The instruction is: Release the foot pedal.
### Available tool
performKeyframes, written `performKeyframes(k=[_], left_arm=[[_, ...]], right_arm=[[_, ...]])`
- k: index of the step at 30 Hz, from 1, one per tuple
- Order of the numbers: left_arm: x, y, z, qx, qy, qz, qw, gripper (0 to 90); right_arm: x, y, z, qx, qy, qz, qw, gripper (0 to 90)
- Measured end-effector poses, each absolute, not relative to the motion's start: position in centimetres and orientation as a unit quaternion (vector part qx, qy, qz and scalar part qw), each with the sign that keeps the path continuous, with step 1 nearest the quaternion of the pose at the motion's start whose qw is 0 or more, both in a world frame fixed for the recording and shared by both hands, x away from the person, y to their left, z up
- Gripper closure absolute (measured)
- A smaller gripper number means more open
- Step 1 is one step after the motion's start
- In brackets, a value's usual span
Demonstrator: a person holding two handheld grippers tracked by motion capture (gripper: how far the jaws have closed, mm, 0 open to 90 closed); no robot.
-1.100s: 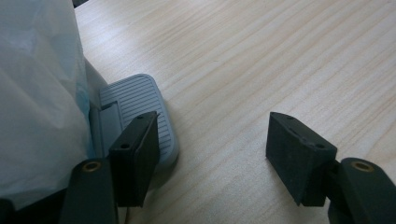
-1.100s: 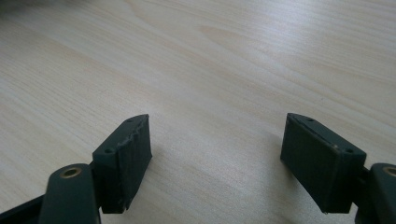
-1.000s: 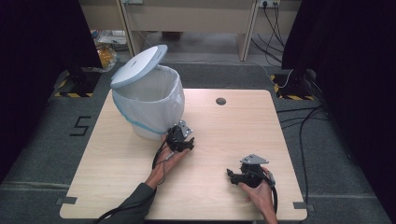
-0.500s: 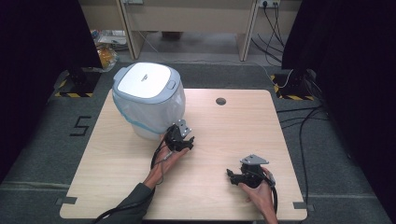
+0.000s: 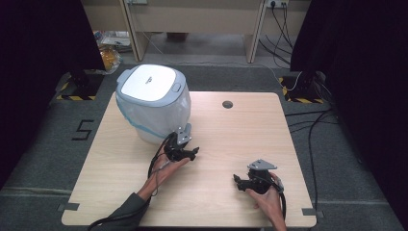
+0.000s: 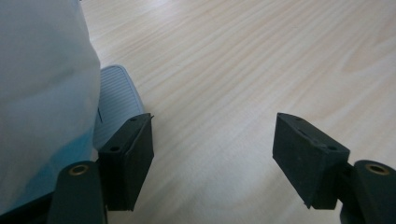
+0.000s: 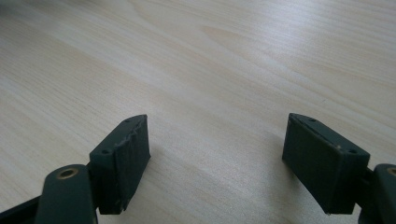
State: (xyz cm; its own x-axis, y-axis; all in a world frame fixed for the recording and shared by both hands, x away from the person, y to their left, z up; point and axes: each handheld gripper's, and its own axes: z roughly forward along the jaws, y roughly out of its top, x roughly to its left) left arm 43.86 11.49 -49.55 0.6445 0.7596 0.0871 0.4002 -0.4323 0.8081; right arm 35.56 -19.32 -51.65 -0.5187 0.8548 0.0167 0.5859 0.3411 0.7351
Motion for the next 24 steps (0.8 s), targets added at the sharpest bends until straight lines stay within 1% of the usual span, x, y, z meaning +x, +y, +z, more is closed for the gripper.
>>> performKeyframes(k=[10,15,24], left_arm=[[40.5,14.7,-49.6,0.816,0.349,0.199,0.417,25.6],[38.9,16.1,-50.3,0.82,0.356,0.194,0.404,20.9],[36.8,18.0,-50.8,0.825,0.358,0.192,0.393,19.1]], right_arm=[[35.5,-19.4,-51.7,0.45,0.798,0.353,0.192,22.7],[35.5,-19.2,-51.7,0.444,0.802,0.35,0.192,18.7],[35.4,-19.1,-51.7,0.445,0.804,0.345,0.193,16.7]])
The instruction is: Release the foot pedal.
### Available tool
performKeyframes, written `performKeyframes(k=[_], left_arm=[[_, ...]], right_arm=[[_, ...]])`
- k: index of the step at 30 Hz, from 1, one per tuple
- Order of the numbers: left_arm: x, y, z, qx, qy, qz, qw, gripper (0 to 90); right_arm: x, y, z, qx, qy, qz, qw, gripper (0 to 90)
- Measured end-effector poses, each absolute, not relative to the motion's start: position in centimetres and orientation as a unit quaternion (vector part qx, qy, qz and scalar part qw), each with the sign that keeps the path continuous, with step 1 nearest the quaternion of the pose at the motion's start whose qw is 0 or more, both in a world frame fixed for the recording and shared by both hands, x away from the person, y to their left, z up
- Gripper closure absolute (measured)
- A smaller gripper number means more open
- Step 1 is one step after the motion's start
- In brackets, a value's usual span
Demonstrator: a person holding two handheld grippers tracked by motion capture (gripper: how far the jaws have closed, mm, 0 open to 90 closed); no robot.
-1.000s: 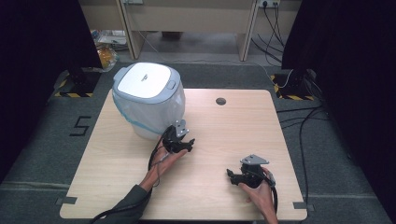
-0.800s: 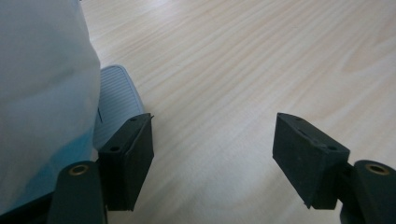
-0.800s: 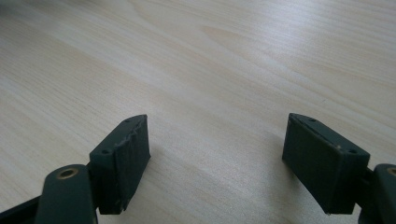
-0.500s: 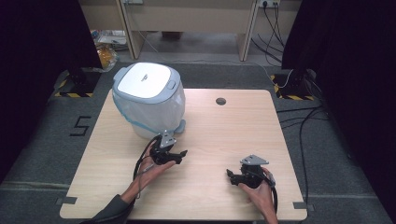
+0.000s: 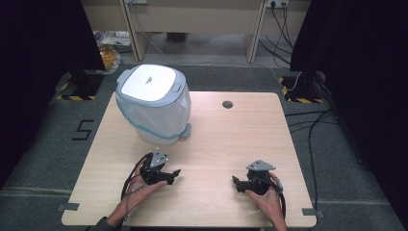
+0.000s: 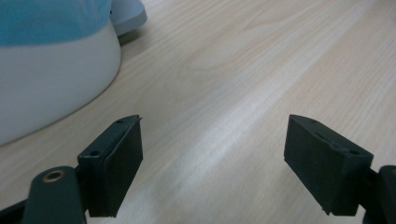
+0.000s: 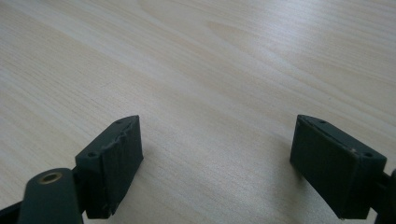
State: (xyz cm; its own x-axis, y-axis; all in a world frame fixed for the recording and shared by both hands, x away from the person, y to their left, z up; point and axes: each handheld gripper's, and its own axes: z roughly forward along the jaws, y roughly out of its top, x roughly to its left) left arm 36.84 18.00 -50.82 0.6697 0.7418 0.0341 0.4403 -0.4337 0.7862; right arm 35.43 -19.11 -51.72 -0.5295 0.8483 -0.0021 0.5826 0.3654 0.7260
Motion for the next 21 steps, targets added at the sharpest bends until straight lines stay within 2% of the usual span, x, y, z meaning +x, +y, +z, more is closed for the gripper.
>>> performKeyframes(k=[16,21], left_arm=[[35.6,20.7,-51.9,0.834,0.373,0.196,0.356,16.5],[35.6,21.2,-52.1,0.828,0.382,0.186,0.365,15.4]], right_arm=[[35.4,-19.1,-51.7,0.448,0.803,0.343,0.192,15.6],[35.3,-19.1,-51.7,0.45,0.801,0.343,0.195,15.4]])
